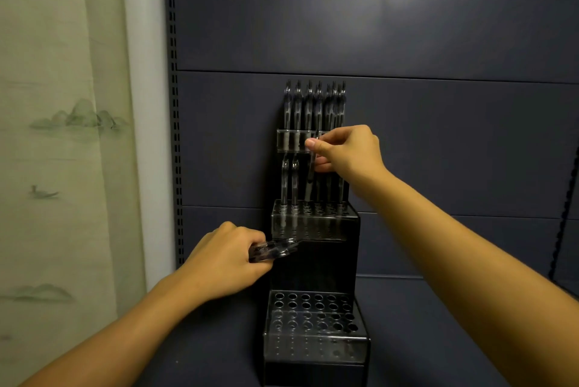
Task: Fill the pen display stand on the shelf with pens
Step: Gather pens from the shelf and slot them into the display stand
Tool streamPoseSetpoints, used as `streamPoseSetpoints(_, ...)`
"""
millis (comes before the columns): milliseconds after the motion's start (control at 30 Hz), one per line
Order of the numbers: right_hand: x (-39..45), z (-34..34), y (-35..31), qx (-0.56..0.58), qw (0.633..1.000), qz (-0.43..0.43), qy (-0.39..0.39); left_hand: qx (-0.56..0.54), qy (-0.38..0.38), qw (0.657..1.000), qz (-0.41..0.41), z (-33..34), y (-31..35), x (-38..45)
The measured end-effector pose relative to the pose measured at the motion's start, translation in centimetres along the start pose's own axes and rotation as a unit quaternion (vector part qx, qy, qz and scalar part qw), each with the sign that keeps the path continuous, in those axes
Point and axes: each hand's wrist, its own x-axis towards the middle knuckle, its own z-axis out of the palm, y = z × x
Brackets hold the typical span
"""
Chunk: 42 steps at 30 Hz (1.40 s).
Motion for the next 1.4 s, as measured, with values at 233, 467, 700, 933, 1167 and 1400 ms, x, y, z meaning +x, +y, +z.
streamPoseSetpoints(233,0.0,0.6,0.9,-0.051,0.999,0.009,-0.002,0.001,0.001,1.000,-0.004,-0.1,-0.2,-0.3)
streamPoseSetpoints(467,-0.6,1.4,2.2,-0.151,0.988,0.020,-0.028,-0.001,-0.002,1.000,-0.001,0.1,-0.2,-0.5)
streamPoseSetpoints(700,-0.7,1.3,2.5,-0.173,0.984,0.017,-0.031,-0.004,-0.007,1.000,-0.011,0.3,-0.4,-0.5)
streamPoseSetpoints(933,-0.8,1.0,2.8,-0.202,0.979,0.005,-0.035,-0.009,-0.008,1.000,-0.012,0.3,-0.2,-0.3)
streamPoseSetpoints(1167,-3.4,-1.6,1.2,-0.233,0.961,-0.066,-0.131,-0.044,0.004,0.999,-0.004,0.4,-0.3,0.1)
streamPoseSetpoints(1400,-6.4,-2.6,0.3,-0.218,0.953,-0.108,-0.180,-0.052,0.026,0.998,-0.002,0.2,1.0,0.6)
